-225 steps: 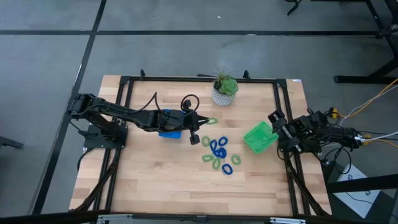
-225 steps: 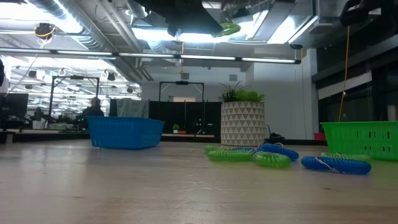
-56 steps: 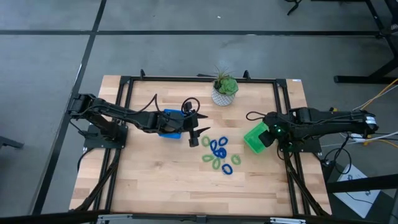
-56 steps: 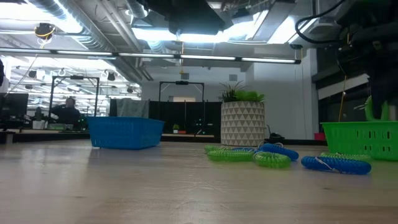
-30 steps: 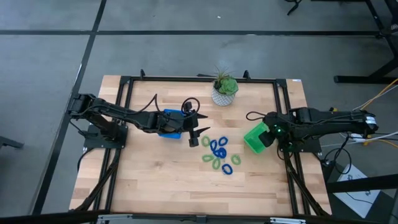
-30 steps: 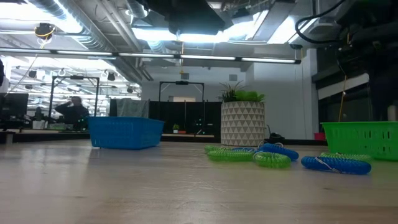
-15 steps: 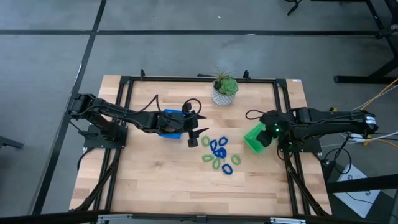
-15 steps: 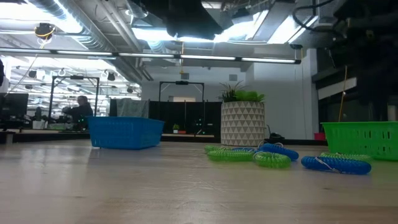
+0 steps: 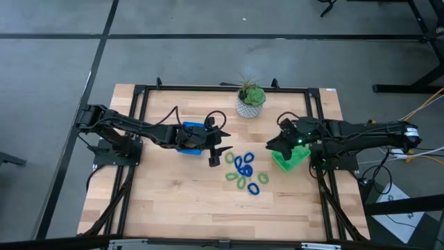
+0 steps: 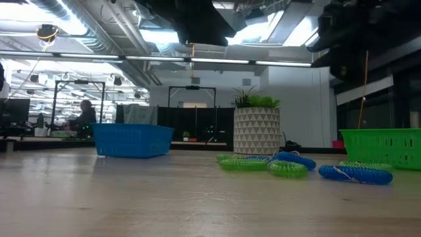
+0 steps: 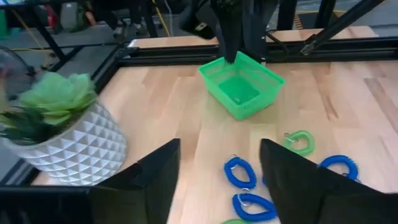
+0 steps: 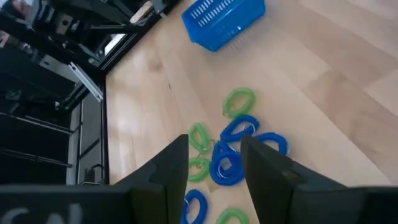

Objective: Sort items
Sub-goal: Put the green spring keychain into the green bin

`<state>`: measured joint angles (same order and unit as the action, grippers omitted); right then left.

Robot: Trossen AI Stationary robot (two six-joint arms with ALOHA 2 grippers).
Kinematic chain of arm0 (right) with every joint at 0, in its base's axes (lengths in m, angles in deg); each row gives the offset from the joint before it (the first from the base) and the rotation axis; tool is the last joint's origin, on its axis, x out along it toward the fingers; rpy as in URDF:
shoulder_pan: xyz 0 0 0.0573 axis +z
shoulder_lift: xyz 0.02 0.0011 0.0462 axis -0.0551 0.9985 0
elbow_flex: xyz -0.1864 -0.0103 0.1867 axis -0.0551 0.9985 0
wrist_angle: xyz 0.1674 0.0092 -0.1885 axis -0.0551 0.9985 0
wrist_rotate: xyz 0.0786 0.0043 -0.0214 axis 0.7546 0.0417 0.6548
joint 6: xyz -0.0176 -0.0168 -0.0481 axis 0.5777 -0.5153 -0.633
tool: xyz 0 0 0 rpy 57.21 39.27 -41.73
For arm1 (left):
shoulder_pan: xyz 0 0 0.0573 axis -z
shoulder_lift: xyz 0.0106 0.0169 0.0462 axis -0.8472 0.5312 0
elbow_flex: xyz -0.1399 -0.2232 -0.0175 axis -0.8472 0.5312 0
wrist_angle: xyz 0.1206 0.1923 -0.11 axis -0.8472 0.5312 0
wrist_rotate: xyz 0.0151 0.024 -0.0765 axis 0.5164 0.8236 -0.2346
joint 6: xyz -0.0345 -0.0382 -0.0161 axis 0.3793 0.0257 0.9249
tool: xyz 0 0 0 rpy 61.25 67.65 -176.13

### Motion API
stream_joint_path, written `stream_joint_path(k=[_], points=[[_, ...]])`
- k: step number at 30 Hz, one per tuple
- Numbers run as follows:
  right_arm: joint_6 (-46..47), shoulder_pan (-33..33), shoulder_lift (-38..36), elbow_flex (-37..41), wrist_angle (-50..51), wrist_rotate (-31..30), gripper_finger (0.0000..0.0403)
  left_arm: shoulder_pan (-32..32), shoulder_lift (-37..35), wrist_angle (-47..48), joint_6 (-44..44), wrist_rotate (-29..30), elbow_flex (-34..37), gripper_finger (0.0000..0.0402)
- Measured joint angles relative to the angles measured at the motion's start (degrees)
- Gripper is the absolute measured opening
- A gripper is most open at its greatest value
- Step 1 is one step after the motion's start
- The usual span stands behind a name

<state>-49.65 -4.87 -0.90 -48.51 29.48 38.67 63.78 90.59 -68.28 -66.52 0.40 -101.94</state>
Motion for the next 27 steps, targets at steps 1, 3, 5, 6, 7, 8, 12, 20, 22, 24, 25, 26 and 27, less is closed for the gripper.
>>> stream_joint_path(k=[1,3,5,6,7,8,12,20,22,24,25,26,27], points=[[0.0,0.3,1.4,0.0,-0.7,0.0,0.0146,0.0,0.2,0.2,0.0,0.0,0.0,0.0214],[0.0,1.1,4.3,0.0,-1.9,0.0,0.0143,0.0,0.3,0.6,-0.2,0.0,0.0,0.0214],[-0.4,1.8,7.5,0.0,-2.6,0.0,0.0139,0.0,0.7,-0.2,-0.3,0.0,0.0,0.0214],[-0.9,2.1,9.1,0.0,-3.1,0.0,0.0136,0.0,0.9,0.3,-0.3,0.0,0.0,0.0214],[-1.5,2.3,10.7,0.0,-3.5,0.0,0.0134,0.0,0.9,0.6,-0.3,0.0,0.0,0.0214],[-1.9,2.4,12.2,0.0,-3.8,-0.2,0.0131,0.0,0.9,0.6,-0.3,0.0,0.0,0.0214],[-6.0,2.4,17.9,0.0,-6.3,-1.6,0.0121,0.0,0.9,0.2,-0.5,0.0,0.0,0.0214],[-13.5,2.4,25.2,0.0,-14.1,-0.5,0.0110,0.0,0.9,0.2,-0.5,0.1,0.0,0.0214],[-13.7,2.4,25.7,0.0,-15.0,2.4,0.0110,0.0,0.9,0.2,-0.5,0.1,0.0,0.0214],[-13.3,3.0,25.7,0.0,-15.1,5.6,0.0110,0.0,0.9,0.3,-0.5,0.1,0.0,0.0214],[-13.3,3.6,25.7,0.0,-15.1,6.8,0.0110,0.0,0.9,0.3,-0.5,0.1,0.0,0.0214],[-13.2,4.4,25.7,0.0,-15.0,8.0,0.0110,0.0,0.9,0.3,-0.5,0.1,0.0,0.0214],[-13.2,5.3,25.7,0.0,-15.0,9.1,0.0110,0.0,0.9,0.3,-0.5,0.1,0.0,0.0214]])
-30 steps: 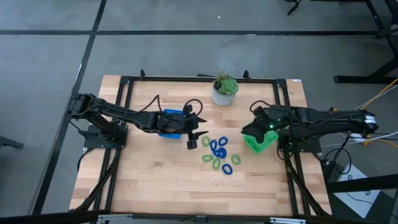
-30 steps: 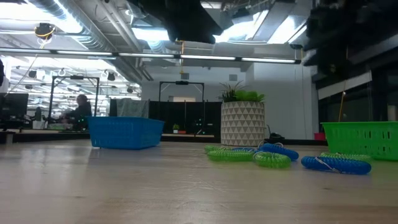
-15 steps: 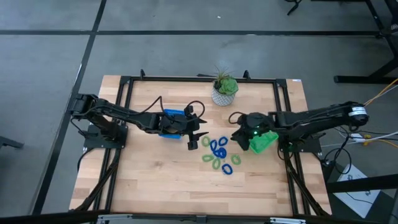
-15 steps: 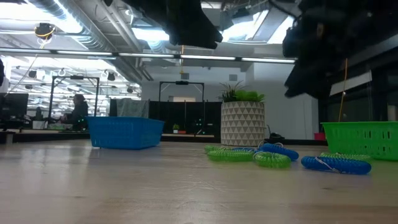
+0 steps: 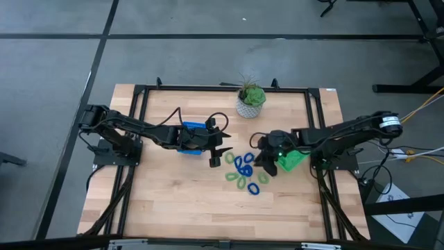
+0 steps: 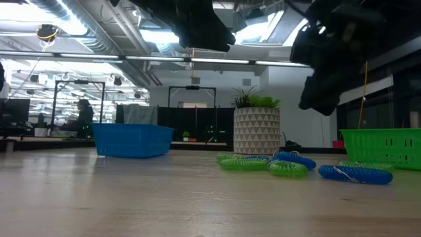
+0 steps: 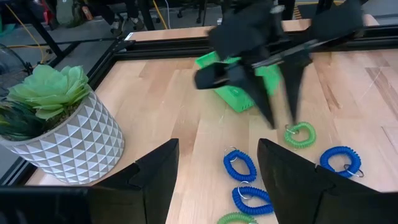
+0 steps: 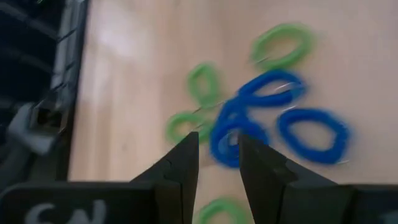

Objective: Sort items
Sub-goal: Put the green spring keychain into the green bin

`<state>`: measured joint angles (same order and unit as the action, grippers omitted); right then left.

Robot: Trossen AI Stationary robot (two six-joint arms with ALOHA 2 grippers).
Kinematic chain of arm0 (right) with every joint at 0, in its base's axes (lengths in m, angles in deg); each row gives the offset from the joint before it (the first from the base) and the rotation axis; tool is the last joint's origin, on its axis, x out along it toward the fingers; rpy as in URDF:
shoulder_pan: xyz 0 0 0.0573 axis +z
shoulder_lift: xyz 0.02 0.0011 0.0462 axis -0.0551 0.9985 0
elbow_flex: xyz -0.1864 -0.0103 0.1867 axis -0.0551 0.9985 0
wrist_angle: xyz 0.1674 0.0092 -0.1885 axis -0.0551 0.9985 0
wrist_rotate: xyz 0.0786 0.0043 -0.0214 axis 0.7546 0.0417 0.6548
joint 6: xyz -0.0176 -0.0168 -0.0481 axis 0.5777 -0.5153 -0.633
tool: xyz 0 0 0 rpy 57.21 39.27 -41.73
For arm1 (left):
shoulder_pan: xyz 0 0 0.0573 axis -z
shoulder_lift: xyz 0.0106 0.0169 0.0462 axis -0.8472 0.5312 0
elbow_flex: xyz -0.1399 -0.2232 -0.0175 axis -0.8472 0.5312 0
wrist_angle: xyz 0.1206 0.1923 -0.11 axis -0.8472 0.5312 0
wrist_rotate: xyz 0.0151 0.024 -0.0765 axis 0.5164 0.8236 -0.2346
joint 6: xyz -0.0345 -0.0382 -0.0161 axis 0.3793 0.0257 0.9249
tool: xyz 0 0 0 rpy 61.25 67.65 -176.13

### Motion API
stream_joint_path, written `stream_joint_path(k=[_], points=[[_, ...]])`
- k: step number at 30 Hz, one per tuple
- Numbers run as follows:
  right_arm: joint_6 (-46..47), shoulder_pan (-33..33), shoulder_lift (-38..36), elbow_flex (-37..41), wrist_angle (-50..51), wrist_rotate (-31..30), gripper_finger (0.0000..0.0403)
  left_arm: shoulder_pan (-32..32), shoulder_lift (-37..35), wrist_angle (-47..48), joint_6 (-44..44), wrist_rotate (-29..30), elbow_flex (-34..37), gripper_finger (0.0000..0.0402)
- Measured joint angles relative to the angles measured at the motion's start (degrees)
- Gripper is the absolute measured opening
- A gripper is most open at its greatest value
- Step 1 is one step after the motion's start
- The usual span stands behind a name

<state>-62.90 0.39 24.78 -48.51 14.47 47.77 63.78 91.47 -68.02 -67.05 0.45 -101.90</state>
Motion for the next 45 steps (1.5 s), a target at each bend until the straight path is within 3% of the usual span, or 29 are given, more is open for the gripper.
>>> stream_joint_path(k=[6,17,28,34,45], points=[[3.0,6.7,0.0,0.0,0.3,1.8,0.0109,0.0,0.0,0.0,-0.1,0.0,0.0,0.0214],[3.0,13.5,0.0,0.0,4.8,-7.9,0.0109,0.0,0.0,0.0,0.0,0.0,0.0,0.0214],[-1.4,14.0,0.0,0.0,9.4,-14.9,0.0109,0.0,0.0,0.0,0.0,0.0,0.0,0.0214],[-1.6,14.0,0.8,0.0,10.7,-15.2,0.0109,0.0,0.0,0.0,0.0,0.0,0.0,0.0214],[-1.9,14.0,12.2,-0.1,9.5,-19.4,0.0110,0.0,0.0,0.0,0.0,0.0,0.0,0.0214]])
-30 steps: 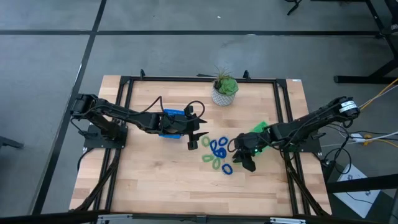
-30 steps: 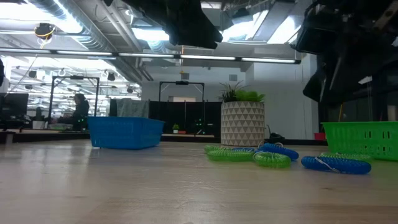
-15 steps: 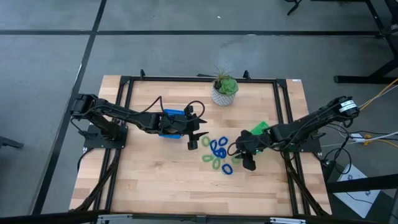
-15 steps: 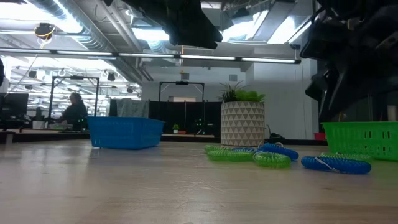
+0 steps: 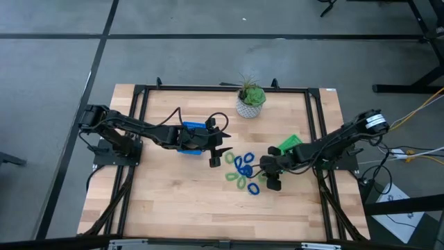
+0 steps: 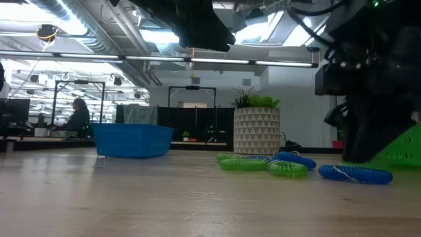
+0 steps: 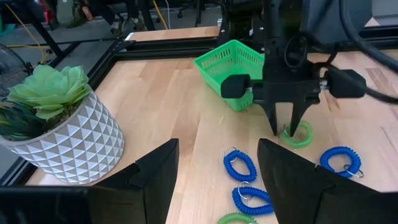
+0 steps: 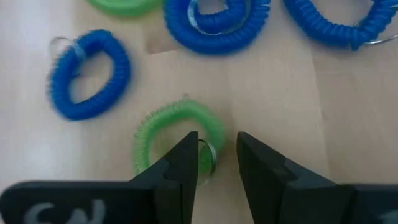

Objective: Sort items
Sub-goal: Put the green spring keychain into the green bin

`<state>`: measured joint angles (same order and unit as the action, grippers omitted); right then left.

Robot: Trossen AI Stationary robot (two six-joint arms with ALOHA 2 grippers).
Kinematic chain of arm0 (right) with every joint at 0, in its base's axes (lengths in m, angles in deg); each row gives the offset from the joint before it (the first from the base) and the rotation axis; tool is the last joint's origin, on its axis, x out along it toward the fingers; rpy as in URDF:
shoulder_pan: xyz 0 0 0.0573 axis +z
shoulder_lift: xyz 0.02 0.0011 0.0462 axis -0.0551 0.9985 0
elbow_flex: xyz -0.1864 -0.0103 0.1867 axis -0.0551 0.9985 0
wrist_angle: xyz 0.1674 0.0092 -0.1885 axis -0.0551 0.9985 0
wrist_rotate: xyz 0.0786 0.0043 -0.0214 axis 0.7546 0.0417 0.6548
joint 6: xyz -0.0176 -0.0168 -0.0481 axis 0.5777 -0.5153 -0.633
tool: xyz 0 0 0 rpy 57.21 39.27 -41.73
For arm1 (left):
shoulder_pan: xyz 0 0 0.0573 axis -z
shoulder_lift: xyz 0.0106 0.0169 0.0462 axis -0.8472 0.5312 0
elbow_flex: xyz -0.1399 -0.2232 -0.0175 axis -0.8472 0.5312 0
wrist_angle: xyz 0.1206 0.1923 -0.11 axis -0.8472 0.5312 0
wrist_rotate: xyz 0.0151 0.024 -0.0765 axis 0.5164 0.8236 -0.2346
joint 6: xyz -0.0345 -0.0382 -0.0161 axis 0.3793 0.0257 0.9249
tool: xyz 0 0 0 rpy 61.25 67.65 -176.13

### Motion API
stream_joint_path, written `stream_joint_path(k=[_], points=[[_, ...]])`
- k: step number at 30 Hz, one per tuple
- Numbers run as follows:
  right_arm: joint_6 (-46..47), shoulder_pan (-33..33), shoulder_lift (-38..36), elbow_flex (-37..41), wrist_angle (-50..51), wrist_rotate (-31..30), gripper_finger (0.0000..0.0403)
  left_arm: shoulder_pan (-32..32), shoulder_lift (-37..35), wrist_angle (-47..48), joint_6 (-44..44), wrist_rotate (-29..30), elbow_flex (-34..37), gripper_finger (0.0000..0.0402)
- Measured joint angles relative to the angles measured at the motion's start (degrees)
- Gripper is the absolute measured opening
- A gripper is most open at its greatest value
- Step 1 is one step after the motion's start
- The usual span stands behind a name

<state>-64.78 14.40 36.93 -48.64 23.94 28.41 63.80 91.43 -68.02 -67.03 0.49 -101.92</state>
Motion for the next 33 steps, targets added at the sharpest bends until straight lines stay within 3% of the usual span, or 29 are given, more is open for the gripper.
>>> stream_joint_path(k=[12,24,33], points=[[0.8,0.0,2.8,0.0,-1.5,-0.5,0.0106,0.0,0.0,0.0,0.0,0.1,0.0,0.0214],[2.2,0.0,2.5,0.0,-4.8,-0.1,0.0017,0.0,0.0,0.0,0.0,0.0,0.0,0.0214],[2.2,0.0,1.3,0.2,-5.7,-0.1,0.0019,0.0,0.0,0.0,0.0,0.1,0.0,0.0214]])
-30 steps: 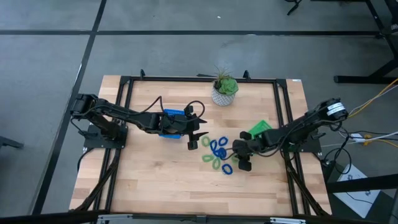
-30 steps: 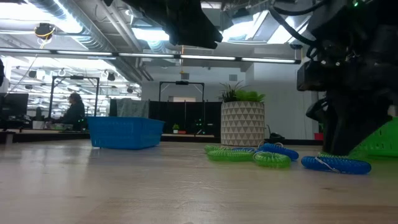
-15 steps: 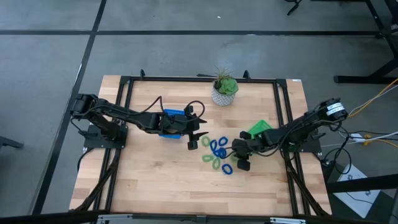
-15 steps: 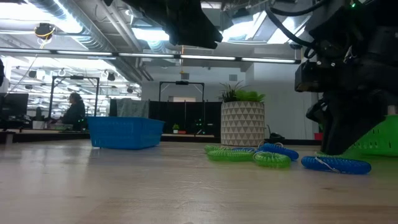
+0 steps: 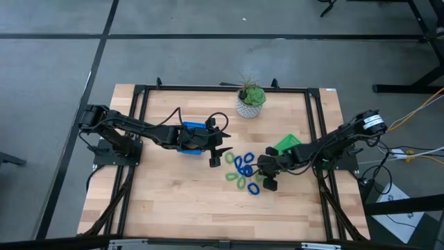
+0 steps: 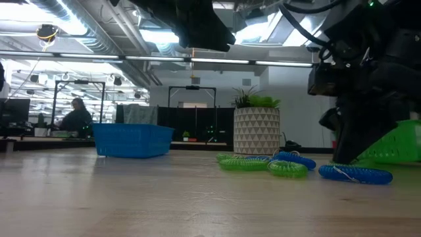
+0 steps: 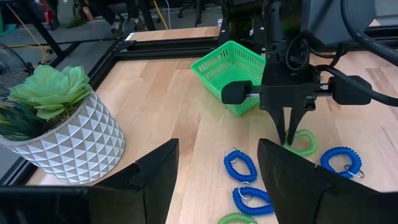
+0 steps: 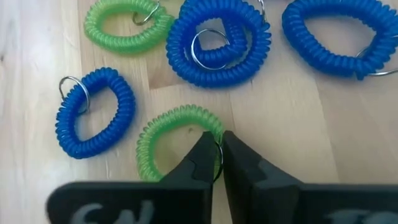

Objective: Sort items
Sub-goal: Put the green spring keychain into the green bin

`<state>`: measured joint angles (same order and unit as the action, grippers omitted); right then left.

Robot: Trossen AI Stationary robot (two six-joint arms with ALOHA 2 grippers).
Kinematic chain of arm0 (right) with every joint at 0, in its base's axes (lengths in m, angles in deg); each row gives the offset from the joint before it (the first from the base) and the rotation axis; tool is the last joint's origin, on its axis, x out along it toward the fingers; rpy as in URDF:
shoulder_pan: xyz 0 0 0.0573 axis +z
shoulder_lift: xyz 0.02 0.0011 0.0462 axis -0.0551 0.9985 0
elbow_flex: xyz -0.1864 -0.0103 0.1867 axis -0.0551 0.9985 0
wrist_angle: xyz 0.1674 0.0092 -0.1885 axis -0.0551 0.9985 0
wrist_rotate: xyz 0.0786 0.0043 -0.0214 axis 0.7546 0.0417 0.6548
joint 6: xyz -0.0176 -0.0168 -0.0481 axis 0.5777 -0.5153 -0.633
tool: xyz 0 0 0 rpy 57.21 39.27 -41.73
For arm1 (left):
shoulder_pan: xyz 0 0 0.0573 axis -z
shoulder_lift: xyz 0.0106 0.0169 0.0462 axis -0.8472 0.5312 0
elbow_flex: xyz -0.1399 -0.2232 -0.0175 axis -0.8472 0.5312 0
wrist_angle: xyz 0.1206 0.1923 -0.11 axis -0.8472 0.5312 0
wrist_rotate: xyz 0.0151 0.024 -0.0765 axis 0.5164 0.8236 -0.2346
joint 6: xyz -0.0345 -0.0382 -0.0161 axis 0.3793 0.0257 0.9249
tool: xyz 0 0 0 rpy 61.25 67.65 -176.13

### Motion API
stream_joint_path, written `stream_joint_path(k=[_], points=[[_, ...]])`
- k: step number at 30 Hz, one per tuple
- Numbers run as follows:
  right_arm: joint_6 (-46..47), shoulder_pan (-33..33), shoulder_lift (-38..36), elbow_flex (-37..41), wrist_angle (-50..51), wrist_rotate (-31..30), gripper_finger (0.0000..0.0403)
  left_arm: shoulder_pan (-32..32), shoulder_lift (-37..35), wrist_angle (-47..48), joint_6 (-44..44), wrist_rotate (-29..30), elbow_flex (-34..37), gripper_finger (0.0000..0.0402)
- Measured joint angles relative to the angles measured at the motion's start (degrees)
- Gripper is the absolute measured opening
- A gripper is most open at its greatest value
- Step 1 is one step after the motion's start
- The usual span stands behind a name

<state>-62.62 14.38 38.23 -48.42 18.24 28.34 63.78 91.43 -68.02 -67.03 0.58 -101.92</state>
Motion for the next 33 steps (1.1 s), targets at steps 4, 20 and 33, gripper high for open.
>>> stream_joint_path(k=[4,20,33], points=[[-0.1,0.0,-0.9,0.0,-0.1,0.0,0.0014,0.0,0.0,0.0,0.0,0.0,0.0,0.0214],[-0.1,0.0,-8.8,0.0,-0.6,-1.1,0.0011,0.0,0.0,0.0,-0.1,0.1,0.0,0.0214],[-2.0,0.0,-20.3,-0.1,-0.7,-6.6,0.0011,0.0,0.0,0.0,-2.4,0.1,0.0,0.0214]])
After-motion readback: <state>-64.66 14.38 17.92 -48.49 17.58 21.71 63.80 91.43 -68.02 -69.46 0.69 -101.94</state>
